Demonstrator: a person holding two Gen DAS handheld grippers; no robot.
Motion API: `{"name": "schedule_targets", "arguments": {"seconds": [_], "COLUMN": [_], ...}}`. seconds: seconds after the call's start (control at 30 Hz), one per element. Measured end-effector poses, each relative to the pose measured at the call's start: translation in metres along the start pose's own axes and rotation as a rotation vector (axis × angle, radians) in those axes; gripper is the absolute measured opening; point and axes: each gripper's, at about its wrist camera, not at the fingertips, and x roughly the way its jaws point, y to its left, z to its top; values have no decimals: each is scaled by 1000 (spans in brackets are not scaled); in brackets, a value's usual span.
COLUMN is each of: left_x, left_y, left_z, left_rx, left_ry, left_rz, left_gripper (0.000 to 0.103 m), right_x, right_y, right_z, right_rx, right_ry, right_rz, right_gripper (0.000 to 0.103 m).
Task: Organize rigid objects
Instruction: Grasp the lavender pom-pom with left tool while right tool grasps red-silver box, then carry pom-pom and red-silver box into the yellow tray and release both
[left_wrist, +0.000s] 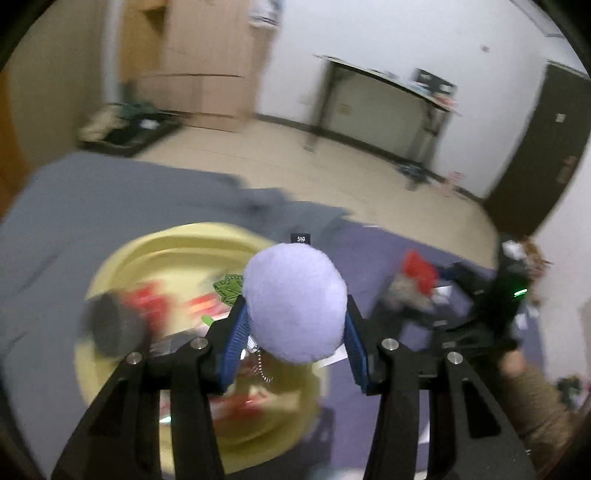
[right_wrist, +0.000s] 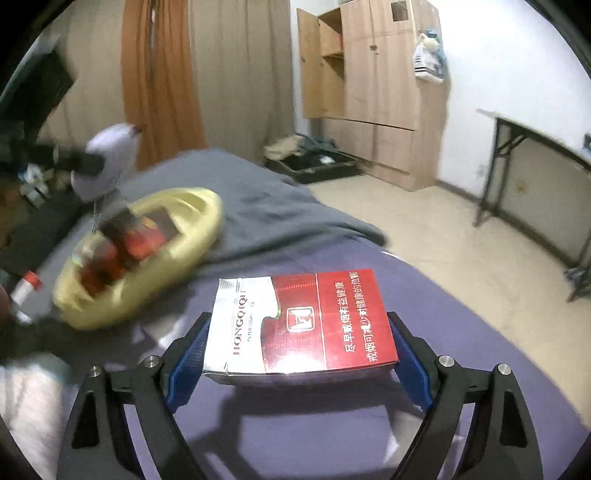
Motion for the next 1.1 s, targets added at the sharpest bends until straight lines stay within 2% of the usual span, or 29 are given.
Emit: {"name": "schedule_targets", "arguments": {"seconds": [0.1, 0.17, 0.23, 0.33, 0.4, 0.5, 0.53, 0.6, 0.63, 0.67, 0.7, 0.73, 0.77, 0.83, 0.9, 0.93, 1.0, 1.03, 1.1], "left_x": [4, 22, 41, 65, 78, 105, 108, 110, 108, 103, 91, 78, 60, 22, 0, -16, -27, -28, -11], "left_y": [41, 59, 64, 56, 58, 73, 76, 86, 89, 92, 96, 99, 99, 92, 82, 73, 61, 55, 43], "left_z": [-1, 6, 16, 35, 42, 43, 39, 32, 31, 31, 29, 26, 20, 4, -8, -25, -50, -67, -100], "left_rx": [-34, -51, -47, 24, 32, -45, -56, -87, -119, -145, -190, -230, -257, -266, -246, -241, -222, -216, -199], "left_ry": [21, 37, 41, 46, 78, 119, 130, 138, 139, 122, 88, 48, -7, -92, -111, -124, -103, -89, -9], "left_rz": [87, 91, 45, 43, 43, 43, 51, 46, 35, 3, -40, -50, -35, 10, 48, 77, 116, 134, 169], "left_gripper": [50, 50, 50, 50, 50, 51, 52, 60, 64, 73, 84, 90, 103, 103, 103, 103, 103, 103, 103], "right_x": [12, 34, 54, 80, 97, 122, 125, 132, 135, 138, 142, 140, 135, 121, 92, 74, 52, 44, 33], "right_y": [41, 74, 87, 81, 79, 73, 76, 84, 89, 96, 99, 101, 103, 100, 89, 78, 66, 61, 53], "right_z": [18, 36, 48, 63, 69, 76, 78, 82, 81, 80, 77, 76, 74, 77, 80, 81, 79, 75, 62], "right_rx": [-82, -168, -242, -174, -188, -140, -125, -155, -184, -201, -210, -217, -233, -252, -247, -237, -239, -247, -254], "right_ry": [6, 24, 6, 22, 43, 108, 103, 87, 91, 101, 117, 114, 92, 40, -61, -113, -133, -117, -74], "right_rz": [88, 148, 166, 284, 255, 278, 292, 292, 287, 287, 285, 278, 262, 242, 203, 194, 184, 183, 173], "right_gripper": [89, 89, 89, 89, 89, 89, 89, 90, 90, 94, 97, 100, 103, 103, 103, 103, 103, 103, 103]}}
